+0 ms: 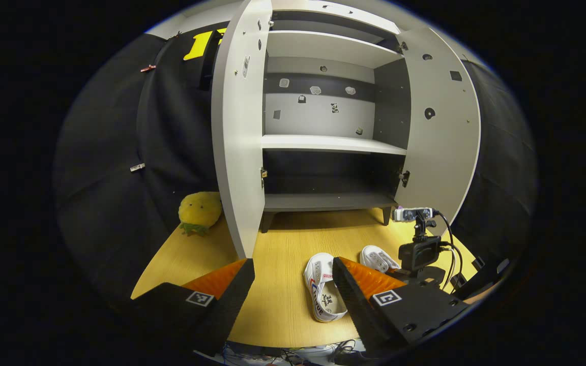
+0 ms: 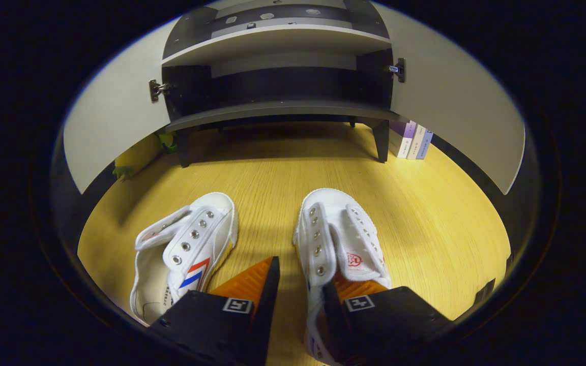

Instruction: Grab one shoe with the right hand and put it into the shoe cabinet, grab the other shoe with the left hand and put it into the shoe cabinet; then close the right door with the right hand and the left door with the left hand.

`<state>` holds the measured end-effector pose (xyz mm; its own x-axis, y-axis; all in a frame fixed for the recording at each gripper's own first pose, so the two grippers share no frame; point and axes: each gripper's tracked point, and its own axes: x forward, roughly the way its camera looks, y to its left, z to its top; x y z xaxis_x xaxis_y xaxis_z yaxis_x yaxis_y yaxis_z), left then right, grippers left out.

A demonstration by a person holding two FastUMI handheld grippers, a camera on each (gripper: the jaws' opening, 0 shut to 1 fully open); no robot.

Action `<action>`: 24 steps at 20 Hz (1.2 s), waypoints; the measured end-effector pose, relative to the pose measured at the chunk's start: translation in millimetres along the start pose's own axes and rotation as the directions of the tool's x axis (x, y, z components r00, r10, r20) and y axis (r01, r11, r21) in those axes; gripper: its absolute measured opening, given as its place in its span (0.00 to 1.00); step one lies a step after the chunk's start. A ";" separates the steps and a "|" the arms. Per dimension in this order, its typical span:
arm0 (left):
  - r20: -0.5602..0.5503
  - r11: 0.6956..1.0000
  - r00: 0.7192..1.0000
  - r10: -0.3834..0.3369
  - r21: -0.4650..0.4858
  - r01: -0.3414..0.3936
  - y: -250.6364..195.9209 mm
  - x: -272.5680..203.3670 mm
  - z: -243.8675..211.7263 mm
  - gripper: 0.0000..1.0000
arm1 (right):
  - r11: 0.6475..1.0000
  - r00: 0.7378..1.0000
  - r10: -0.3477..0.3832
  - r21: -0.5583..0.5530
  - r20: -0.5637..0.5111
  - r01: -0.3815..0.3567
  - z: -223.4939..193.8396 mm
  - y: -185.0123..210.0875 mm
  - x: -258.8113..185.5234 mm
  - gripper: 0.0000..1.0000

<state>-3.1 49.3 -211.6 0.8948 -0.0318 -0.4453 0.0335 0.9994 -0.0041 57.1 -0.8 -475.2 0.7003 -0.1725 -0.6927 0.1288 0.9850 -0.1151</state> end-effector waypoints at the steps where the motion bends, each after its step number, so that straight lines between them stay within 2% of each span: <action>1: -0.001 1.000 1.000 -0.001 0.000 0.001 -0.4 0.0 -0.9 0.96 | 1.000 1.000 -0.011 -0.004 -0.005 0.011 1.4 -5.3 1.2 0.36; 3: 0.000 1.000 1.000 0.001 0.000 -0.001 0.8 2.0 0.2 0.97 | 1.000 1.000 -0.002 0.005 -0.021 0.002 1.7 -4.3 2.2 0.20; 5: 0.004 1.000 1.000 0.006 0.003 -0.006 1.6 3.5 3.1 0.96 | 1.000 0.999 0.012 0.016 -0.037 -0.012 0.4 -3.4 0.8 0.20; 6: 0.006 1.000 1.000 0.007 0.005 -0.007 2.4 4.2 4.4 0.96 | 1.000 0.999 0.012 0.016 -0.036 -0.011 2.3 -3.0 1.6 0.12; 9: 0.012 1.000 1.000 0.001 0.018 -0.001 0.8 6.2 7.5 0.97 | 0.999 0.998 0.035 0.030 -0.058 -0.033 1.0 -1.4 4.6 0.06; 13: 0.010 1.000 1.000 -0.021 0.016 0.021 -3.8 4.9 7.5 0.96 | 0.997 0.995 0.056 0.063 -0.084 -0.051 4.6 -2.7 3.0 0.05; 19: 0.022 0.996 0.997 -0.075 0.042 0.074 -10.6 6.6 13.4 0.96 | 0.993 0.998 0.037 0.117 -0.051 -0.031 27.9 -10.0 -10.3 0.05; 24: 0.061 0.990 0.989 -0.135 0.051 0.132 -11.8 7.6 25.6 0.96 | 0.998 0.999 0.010 0.062 0.040 -0.012 66.0 -12.9 -43.3 0.05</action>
<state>14.7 37.0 -192.1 0.9075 -0.1671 -0.3853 0.1742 0.9846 -0.0167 71.5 -6.6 -396.8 0.7291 -0.1628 -0.6648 0.1634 0.9846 -0.0620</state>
